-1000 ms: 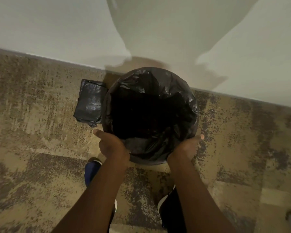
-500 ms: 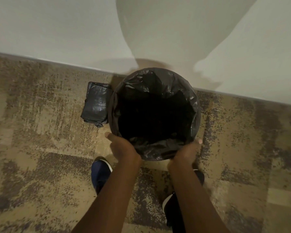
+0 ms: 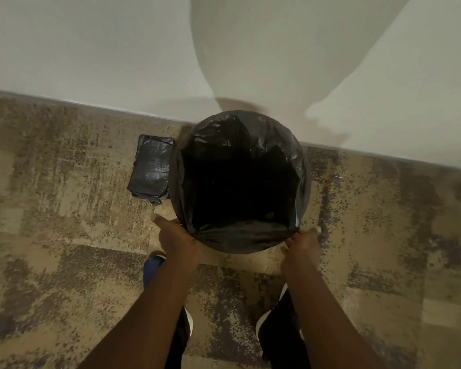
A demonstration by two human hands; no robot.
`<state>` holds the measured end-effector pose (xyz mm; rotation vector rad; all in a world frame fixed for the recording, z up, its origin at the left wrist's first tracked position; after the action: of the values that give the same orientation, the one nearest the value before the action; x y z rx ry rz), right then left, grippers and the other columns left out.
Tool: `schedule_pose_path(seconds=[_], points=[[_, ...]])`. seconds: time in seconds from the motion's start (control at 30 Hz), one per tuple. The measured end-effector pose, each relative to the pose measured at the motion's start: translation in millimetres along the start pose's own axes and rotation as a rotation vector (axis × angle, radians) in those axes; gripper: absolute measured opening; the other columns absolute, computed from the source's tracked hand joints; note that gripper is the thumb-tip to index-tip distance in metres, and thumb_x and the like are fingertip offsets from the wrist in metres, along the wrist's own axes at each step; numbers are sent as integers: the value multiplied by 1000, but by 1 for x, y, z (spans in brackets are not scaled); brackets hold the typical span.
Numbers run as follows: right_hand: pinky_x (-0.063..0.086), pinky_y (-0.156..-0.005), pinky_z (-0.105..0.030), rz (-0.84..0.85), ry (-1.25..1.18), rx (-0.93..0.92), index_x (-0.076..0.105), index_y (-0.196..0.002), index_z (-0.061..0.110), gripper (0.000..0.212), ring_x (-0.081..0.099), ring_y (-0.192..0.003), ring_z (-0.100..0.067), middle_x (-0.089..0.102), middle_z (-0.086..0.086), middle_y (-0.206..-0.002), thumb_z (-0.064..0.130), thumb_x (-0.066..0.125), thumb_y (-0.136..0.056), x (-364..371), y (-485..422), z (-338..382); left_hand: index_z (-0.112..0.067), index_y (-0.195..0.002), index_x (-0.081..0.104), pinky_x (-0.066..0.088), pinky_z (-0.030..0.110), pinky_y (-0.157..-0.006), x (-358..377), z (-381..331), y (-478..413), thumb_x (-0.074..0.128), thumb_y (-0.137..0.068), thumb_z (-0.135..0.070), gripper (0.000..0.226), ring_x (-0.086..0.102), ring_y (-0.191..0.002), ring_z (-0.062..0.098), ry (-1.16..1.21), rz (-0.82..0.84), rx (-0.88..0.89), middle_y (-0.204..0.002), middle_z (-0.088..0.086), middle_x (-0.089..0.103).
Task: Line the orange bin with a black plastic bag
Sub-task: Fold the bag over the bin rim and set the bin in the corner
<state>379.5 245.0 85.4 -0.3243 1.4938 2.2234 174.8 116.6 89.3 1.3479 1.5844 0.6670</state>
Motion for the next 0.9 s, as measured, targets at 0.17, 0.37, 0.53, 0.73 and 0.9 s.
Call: schedule_pose_path(seconds=[0.17,0.37,0.53,0.73,0.9], points=[[52,-100,-48,34,237,-504,62,-119,18,53,63,-109,-26,66,-6,-119,60,35,-102,8,36,46,-19,-127,61,51,44,-92,4,-35,19,38,-99,-59,54,62,-106,25,-418,96,415,-118,2,65],[53,-103,-52,129,377,-415,51,-143,20,47,60,-122,-30,61,-7,-136,39,56,-101,25,67,76,-14,-111,55,55,46,-86,6,-59,38,63,-89,-10,24,63,-97,34,-691,142,448,-91,0,61],[54,-99,-45,180,332,-352,50,-145,14,53,59,-123,-34,61,-10,-135,39,61,-100,-2,105,107,-19,-108,52,54,43,-82,-7,-98,75,66,-91,-7,25,60,-82,19,-688,238,463,-91,-3,59],[61,-87,-44,281,357,-368,61,-131,10,51,66,-104,-32,69,-11,-117,46,65,-95,-51,202,145,-21,-107,54,58,43,-82,-47,-161,167,65,-92,-8,23,63,-88,25,-649,286,564,-90,-6,60],[60,-76,-32,340,423,-524,65,-124,15,42,69,-97,-22,72,-4,-108,46,65,-95,-92,304,179,-22,-109,55,57,37,-73,-93,-234,257,64,-93,-9,23,63,-82,12,-611,324,760,-89,-10,61]])
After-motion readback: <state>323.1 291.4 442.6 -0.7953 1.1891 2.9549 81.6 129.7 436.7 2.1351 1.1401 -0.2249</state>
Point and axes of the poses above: each hand's wrist, its own y-axis away from the middle knuckle, its own x-axis out of the palm, z = x × y, the point moved 3 cm from there along -y, towards the middle knuckle
